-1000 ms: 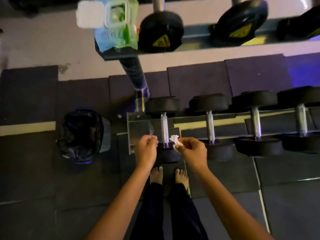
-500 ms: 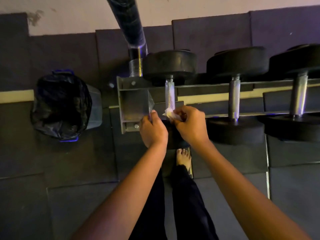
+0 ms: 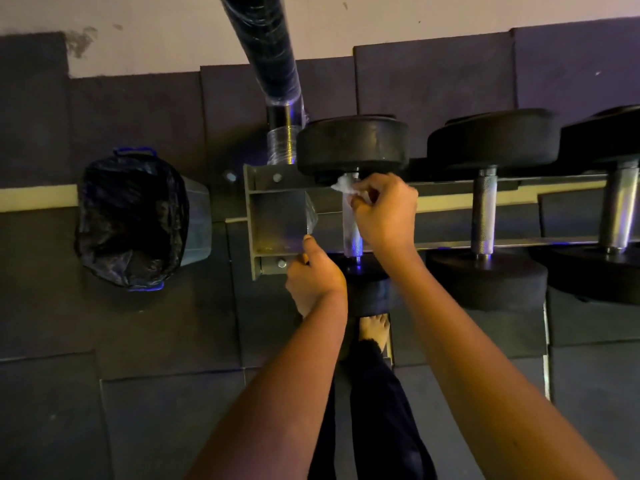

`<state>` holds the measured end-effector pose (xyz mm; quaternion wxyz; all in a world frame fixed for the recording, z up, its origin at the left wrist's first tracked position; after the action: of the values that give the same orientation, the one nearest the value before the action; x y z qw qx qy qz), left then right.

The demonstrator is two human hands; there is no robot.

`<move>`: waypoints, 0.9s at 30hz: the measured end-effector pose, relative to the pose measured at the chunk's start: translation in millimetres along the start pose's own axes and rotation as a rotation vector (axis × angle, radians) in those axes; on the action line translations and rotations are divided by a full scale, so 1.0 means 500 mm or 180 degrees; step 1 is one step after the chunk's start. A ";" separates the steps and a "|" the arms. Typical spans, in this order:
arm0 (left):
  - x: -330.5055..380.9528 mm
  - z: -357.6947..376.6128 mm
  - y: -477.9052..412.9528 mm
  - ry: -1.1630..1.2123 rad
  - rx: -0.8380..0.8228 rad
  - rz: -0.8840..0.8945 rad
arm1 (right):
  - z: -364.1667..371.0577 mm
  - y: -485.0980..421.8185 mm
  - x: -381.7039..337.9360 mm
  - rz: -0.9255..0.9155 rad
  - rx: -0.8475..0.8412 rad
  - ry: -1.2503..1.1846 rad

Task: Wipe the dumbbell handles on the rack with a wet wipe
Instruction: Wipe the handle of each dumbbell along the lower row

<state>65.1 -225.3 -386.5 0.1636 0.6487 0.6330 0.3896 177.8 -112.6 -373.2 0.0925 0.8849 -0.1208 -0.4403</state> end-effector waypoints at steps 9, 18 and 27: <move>0.002 -0.004 0.004 0.0007 0.0105 0.0061 | -0.010 0.104 0.052 0.0238 -0.0642 0.0072; 0.005 -0.004 0.006 0.0008 0.0074 0.0087 | -0.022 -0.015 0.028 0.0394 -0.0200 -0.0529; 0.013 -0.008 0.009 -0.0077 0.0006 0.0083 | -0.023 0.083 0.097 0.0559 -0.0673 -0.0404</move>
<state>64.7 -220.9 -378.7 0.1655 0.6617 0.6228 0.3833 209.6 -165.8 -391.7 0.2155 0.8266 -0.1563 -0.4958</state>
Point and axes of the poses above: each hand's wrist, its own y-axis away from the middle knuckle, its own z-axis out of the palm, x = y × z, the point moved 5 cm from there along -y, towards the middle knuckle, and after that the axes turned 9 degrees about -y, right-handed, at the moved point
